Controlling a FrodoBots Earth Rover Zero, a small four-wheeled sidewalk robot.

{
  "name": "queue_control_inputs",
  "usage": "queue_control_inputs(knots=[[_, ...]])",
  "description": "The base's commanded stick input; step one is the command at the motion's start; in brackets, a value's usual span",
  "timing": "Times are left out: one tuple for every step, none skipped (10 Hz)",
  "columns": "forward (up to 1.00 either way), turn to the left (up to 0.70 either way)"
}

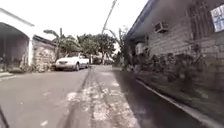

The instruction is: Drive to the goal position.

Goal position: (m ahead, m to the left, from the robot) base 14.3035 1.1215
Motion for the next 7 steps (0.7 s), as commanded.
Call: queue_control_inputs(knots=[[0.70,0.02],[0.70,0.02],[0.70,0.00],[0.70,0.00],[0.70,0.00],[0.70,0.01],[0.70,0.02]])
